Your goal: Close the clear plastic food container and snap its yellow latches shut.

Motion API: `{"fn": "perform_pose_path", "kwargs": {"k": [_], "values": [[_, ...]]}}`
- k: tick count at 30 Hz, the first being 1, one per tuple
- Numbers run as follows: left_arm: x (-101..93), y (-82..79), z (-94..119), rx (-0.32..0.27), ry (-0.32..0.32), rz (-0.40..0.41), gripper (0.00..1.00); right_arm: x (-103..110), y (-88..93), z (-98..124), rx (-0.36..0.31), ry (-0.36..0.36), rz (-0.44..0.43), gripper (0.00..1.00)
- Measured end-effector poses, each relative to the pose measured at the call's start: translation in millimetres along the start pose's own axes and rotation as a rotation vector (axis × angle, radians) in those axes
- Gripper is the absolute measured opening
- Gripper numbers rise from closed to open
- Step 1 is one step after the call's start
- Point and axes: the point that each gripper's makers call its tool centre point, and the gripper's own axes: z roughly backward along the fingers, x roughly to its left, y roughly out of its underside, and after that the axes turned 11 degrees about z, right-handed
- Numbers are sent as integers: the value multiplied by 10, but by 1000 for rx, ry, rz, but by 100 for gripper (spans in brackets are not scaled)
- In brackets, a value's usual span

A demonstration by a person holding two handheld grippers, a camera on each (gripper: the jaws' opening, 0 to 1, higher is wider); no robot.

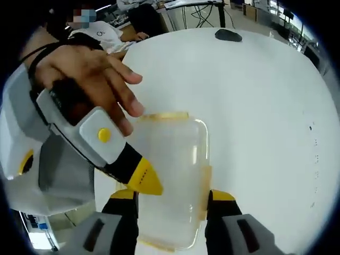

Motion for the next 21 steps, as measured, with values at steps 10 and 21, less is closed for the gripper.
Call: {"fn": "perform_pose_path", "kwargs": {"k": [10, 21], "values": [[-15, -92, 23, -57, 83, 165, 38, -11, -34, 44, -61, 34, -17, 50], [5, -92, 61, -75, 161, 211, 44, 42, -34, 159, -148, 148, 52, 55]]}}
